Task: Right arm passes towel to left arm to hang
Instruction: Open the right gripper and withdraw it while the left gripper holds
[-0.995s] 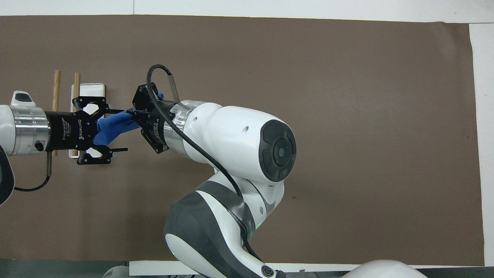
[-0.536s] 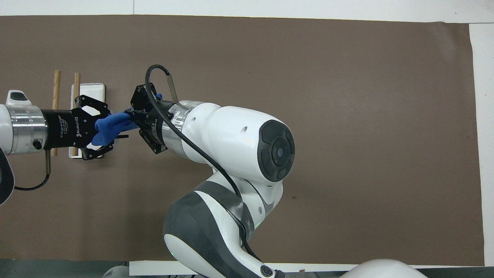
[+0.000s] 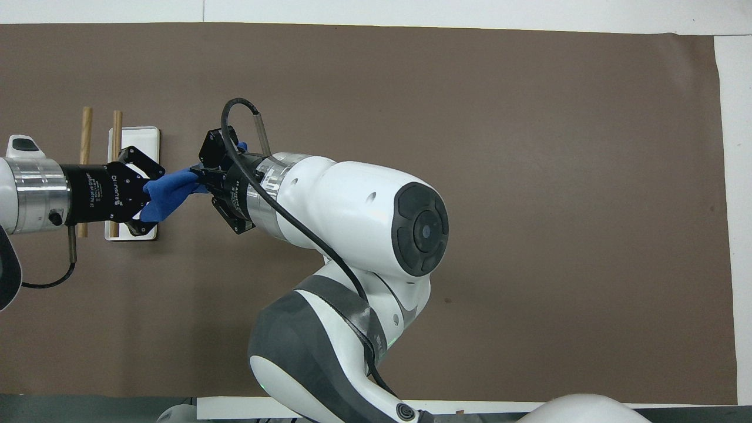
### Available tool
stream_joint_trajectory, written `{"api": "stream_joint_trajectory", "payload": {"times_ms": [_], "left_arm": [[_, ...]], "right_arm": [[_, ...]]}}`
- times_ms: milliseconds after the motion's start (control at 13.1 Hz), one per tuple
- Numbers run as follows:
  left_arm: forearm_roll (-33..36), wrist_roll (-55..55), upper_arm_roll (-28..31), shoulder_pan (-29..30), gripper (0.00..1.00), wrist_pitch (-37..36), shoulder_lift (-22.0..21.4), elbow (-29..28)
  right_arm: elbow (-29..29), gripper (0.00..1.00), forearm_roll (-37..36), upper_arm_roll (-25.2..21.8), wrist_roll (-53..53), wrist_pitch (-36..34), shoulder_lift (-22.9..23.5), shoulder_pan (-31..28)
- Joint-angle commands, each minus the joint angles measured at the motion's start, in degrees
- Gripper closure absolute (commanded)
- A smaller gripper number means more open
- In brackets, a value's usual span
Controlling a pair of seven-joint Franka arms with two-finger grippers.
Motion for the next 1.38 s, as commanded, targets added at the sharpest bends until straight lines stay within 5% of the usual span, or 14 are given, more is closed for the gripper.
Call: {"api": "stream_joint_trajectory", "payload": {"times_ms": [0,306,383,612,918,1301], "left_arm": [[-0.1,1.1,0.4,-0.4,1.00,0.7,0.5,0.8],[-0.1,2.2,0.4,-0.3,1.00,0.7,0.5,0.7],[-0.1,2.2,0.4,-0.3,1.00,0.7,0.5,0.8],[-0.1,2.2,0.4,-0.3,1.00,0.8,0.5,0.8],[0.0,4.7,0.5,0.0,1.00,0.9,2.7,4.2],[0.1,19.6,0.6,1.6,1.00,1.0,5.2,8.5]], "right_arm": [[1.1,1.00,0.3,0.9,0.1,0.1,0.9,-0.6],[1.1,1.00,0.2,0.9,0.1,0.0,0.9,-0.7],[1.1,0.87,0.2,0.8,0.0,-0.1,0.9,-0.9],[1.1,0.27,0.2,0.9,0.0,-0.1,0.9,-0.9],[0.8,0.09,0.1,0.7,-3.8,0.0,0.8,-0.9],[-4.2,0.06,-2.6,-3.3,-25.0,-5.2,-2.2,-1.4]]}}
